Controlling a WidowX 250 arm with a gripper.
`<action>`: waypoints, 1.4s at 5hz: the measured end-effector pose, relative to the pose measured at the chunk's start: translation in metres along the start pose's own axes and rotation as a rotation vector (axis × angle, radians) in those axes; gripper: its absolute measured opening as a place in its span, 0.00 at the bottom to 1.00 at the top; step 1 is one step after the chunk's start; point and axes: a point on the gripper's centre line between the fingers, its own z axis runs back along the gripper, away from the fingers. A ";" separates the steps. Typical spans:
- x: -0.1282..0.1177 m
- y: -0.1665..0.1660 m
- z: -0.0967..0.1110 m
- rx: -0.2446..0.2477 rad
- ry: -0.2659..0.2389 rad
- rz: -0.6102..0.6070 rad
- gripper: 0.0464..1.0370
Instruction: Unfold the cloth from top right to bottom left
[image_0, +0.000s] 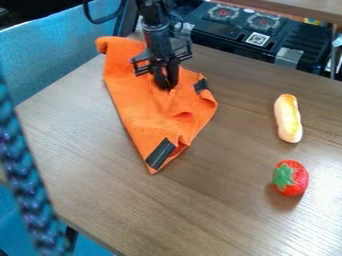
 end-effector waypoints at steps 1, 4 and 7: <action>-0.002 -0.007 0.006 -0.050 0.039 -0.029 0.05; 0.009 0.018 0.034 -0.131 0.012 -0.094 0.01; 0.023 0.093 0.038 -0.111 0.070 -0.122 0.01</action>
